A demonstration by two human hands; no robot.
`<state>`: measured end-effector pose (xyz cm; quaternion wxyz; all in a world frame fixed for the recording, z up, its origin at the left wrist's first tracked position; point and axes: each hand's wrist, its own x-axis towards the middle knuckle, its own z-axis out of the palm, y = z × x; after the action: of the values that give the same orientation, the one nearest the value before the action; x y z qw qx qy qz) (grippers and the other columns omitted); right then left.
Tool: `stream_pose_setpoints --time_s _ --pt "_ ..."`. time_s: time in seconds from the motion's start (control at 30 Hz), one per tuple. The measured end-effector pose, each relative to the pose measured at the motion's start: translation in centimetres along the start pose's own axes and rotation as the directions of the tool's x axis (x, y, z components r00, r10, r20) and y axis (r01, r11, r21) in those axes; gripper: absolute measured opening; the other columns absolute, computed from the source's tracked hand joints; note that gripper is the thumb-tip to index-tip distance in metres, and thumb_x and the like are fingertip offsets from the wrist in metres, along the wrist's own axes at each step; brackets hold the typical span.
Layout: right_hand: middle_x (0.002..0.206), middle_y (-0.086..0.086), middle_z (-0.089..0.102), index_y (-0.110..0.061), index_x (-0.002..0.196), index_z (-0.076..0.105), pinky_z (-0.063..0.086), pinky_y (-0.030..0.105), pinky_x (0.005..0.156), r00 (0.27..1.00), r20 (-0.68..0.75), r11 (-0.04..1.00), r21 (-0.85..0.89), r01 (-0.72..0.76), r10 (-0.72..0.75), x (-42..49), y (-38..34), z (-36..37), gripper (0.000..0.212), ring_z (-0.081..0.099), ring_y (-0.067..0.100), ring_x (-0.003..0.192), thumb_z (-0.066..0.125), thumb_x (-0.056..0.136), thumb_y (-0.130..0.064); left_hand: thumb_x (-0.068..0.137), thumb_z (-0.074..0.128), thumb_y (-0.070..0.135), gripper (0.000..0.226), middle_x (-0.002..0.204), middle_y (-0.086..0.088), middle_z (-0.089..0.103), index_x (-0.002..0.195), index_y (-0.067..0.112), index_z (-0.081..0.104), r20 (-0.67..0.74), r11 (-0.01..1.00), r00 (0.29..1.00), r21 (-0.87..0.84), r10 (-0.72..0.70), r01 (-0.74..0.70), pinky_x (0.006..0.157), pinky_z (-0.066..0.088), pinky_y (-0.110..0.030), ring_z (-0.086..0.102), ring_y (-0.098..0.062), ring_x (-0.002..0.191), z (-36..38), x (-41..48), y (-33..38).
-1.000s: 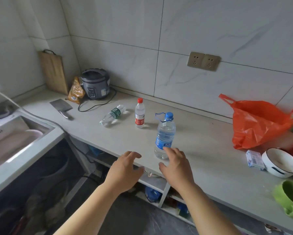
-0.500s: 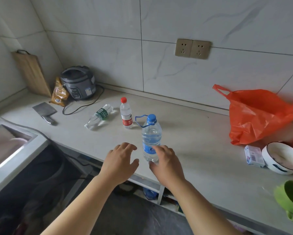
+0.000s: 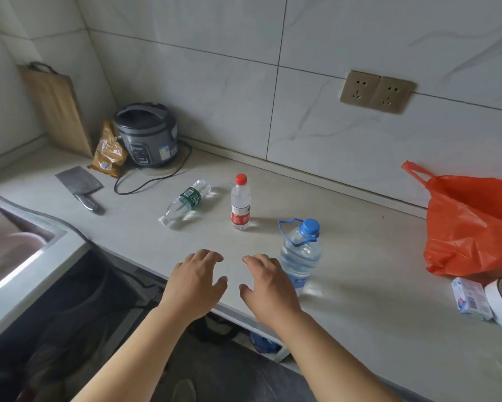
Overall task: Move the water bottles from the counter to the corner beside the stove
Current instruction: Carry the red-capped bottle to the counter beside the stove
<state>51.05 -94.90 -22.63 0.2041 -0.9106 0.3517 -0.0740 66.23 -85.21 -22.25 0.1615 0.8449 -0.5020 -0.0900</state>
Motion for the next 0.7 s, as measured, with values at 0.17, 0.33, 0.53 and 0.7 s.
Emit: stream_pose_setpoints --time_s 0.17,0.33,0.53,0.7 --pt "0.143 0.002 0.052 -0.02 0.146 0.044 0.047 0.038 0.1 0.997 0.07 0.998 -0.061 -0.006 0.011 5.5 -4.5 2.7 0.054 0.047 0.026 0.127 0.061 0.094 -0.027 0.089 0.054 0.05 0.044 0.135 0.011 0.052 0.129 0.033 0.05 -0.025 0.999 0.999 -0.022 -0.048 0.047 0.095 0.043 -0.035 0.052 -0.017 0.118 -2.4 2.3 -7.8" --pt "0.137 0.004 0.055 -0.017 0.138 0.049 0.049 0.041 0.095 0.991 0.122 0.994 -0.101 -0.036 0.048 10.2 -8.9 5.2 0.048 0.049 0.028 0.122 0.061 0.093 -0.026 0.088 0.054 0.049 0.046 0.135 0.01 0.051 0.131 0.031 0.049 0.009 0.997 0.997 -0.021 -0.072 0.073 0.096 0.041 -0.035 0.05 -0.016 0.12 -4.0 3.8 -14.3" --pt "0.131 0.007 0.059 -0.013 0.13 0.055 0.049 0.043 0.094 0.98 0.06 0.98 -0.063 -0.188 0.192 13.0 -10.8 6.2 0.042 0.052 0.031 0.119 0.063 0.091 -0.024 0.088 0.053 0.048 0.045 0.134 0.01 0.051 0.13 0.031 0.05 0.052 0.997 0.998 -0.053 -0.047 0.05 0.095 0.041 -0.035 0.049 -0.016 0.119 -4.5 5.6 -18.1" --pt "0.128 0.009 0.063 -0.012 0.128 0.061 0.049 0.04 0.09 0.922 -0.134 0.932 0.053 -0.358 0.362 15.1 -8.8 4.4 0.042 0.054 0.034 0.117 0.067 0.086 -0.018 0.089 0.054 0.047 0.044 0.132 0.01 0.051 0.129 0.029 0.05 0.055 0.998 0.998 -0.067 0.007 -0.004 0.091 0.04 -0.034 0.05 -0.017 0.116 -4.3 8.3 -17.8"
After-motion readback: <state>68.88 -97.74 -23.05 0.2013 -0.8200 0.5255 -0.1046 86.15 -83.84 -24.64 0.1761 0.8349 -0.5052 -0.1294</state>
